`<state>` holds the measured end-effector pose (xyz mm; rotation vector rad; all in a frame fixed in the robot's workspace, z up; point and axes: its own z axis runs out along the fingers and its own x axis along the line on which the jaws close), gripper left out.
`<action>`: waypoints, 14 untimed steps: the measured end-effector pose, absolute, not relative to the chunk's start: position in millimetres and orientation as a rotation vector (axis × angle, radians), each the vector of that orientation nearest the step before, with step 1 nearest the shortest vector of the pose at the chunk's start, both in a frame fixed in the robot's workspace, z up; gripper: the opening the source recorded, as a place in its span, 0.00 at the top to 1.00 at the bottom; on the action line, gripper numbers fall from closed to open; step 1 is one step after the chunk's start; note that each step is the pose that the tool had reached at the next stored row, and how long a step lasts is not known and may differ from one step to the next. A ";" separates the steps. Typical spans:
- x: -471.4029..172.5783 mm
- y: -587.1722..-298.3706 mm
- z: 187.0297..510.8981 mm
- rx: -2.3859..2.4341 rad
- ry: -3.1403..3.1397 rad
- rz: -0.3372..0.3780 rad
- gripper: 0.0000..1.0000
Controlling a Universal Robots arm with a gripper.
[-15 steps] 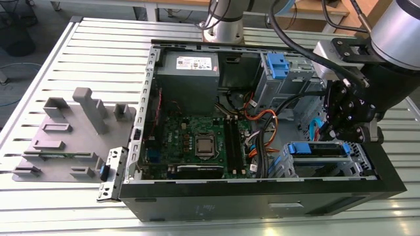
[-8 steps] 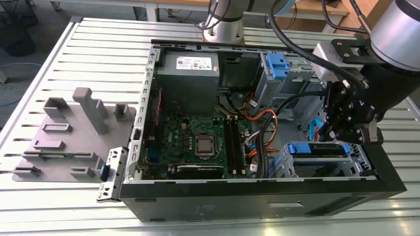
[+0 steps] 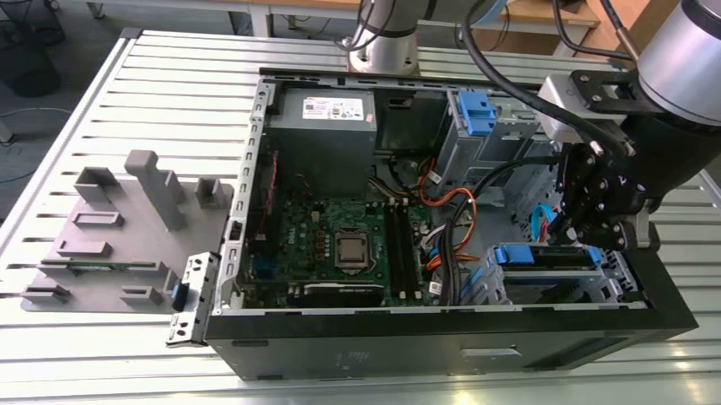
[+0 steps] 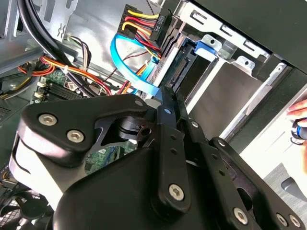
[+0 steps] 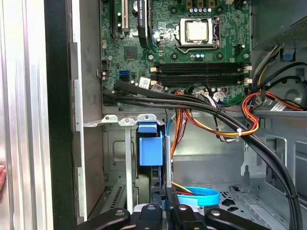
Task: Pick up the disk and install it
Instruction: 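Insert the first disk wire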
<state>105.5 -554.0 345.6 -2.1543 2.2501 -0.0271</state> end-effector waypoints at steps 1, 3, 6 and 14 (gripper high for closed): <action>105.5 -554.1 345.6 -2.154 2.250 -0.027 0.84; 105.7 -554.5 345.3 -2.154 2.250 -0.027 0.84; 105.9 -554.8 344.9 -2.154 2.250 -0.027 0.84; 106.0 -555.1 343.3 -2.154 2.240 -0.035 0.84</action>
